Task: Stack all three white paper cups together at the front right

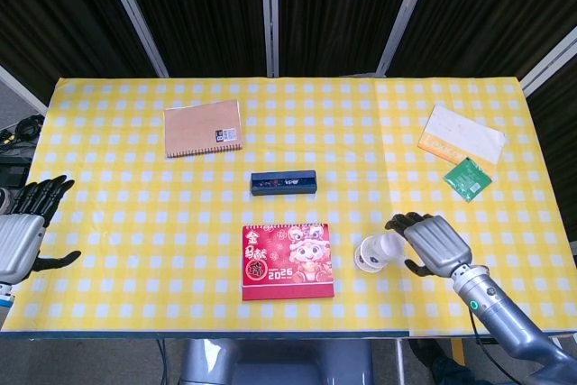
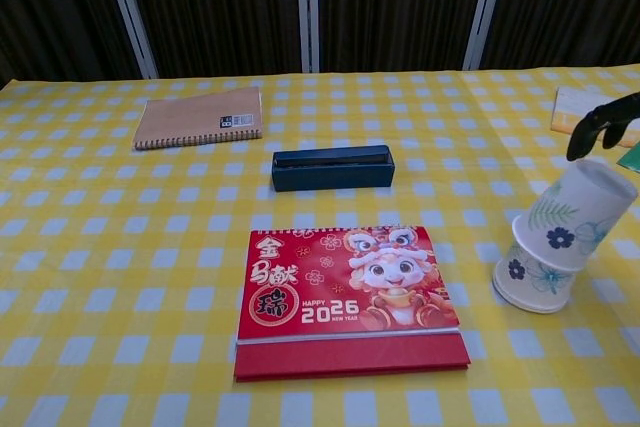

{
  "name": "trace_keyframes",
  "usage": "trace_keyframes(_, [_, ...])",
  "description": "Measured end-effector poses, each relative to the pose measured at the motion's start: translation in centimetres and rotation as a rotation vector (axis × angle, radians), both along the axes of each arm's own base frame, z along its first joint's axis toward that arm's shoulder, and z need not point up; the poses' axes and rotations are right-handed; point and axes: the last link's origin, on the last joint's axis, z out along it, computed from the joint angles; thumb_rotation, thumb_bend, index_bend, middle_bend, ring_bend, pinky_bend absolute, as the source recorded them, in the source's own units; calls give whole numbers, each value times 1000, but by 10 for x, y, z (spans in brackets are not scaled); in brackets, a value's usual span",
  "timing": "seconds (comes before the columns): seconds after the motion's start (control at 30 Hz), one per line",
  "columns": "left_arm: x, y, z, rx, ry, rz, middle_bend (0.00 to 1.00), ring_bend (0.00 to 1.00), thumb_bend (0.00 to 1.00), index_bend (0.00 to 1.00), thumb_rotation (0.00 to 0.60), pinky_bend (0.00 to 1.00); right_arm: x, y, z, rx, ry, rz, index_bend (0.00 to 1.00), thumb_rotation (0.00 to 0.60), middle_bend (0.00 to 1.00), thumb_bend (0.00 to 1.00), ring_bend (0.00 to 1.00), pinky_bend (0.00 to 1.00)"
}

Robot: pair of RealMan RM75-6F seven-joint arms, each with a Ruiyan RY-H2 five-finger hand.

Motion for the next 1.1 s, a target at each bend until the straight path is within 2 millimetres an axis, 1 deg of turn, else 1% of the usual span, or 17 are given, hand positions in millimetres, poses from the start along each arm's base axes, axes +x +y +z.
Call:
trace_keyframes(0.27, [0,0,-1,-2,1,0,0,0,0,0,600,0,-3,3,-1,-12,11,28,214,600,158,219,165,353])
trace_keyframes(0.43, [0,0,-1,-4,2,1,0,0,0,0,600,0,-5,4,2,-28,24,41,215,600,156,218,165,313])
trace_keyframes(0.47, [0,0,-1,-4,1,1,0,0,0,0,600,0,-7,5,3,-34,28,44,215,600,153,214,160,292])
trace_keyframes(0.53, [0,1,-1,-4,0,2,0,0,0,0,600,0,-9,6,6,-46,34,49,211,600,136,180,129,217])
trace_keyframes(0.6, [0,1,-1,-1,-1,2,0,0,0,0,600,0,-12,9,10,-65,37,54,185,600,81,70,50,77])
trace_keyframes(0.63, [0,1,-1,2,-2,0,0,0,0,0,600,0,-13,10,12,-76,38,55,170,600,56,38,27,42])
trace_keyframes(0.67, [0,1,0,11,-4,-4,0,0,0,0,600,0,-16,11,15,-95,35,55,145,600,25,7,6,8])
trace_keyframes(0.7, [0,1,1,19,-7,-10,0,0,0,0,600,0,-19,13,18,-113,32,55,116,600,5,0,0,0])
trace_keyframes(0.8, [-1,-1,1,48,-14,-28,0,0,0,0,600,0,-29,19,28,-186,3,62,29,600,0,0,0,0])
trace_keyframes(0.83, [-2,-2,1,54,-14,-33,0,0,0,0,600,0,-33,22,32,-210,-11,62,14,600,0,0,0,0])
trace_keyframes(0.97, [-9,-11,-3,70,-3,-51,0,0,0,0,600,0,-58,36,46,-323,-91,47,0,600,0,0,0,0])
trace_keyframes(1.1, [-13,-19,-7,83,-4,-68,0,0,0,0,600,0,-76,49,52,-401,-147,69,0,600,0,0,0,0])
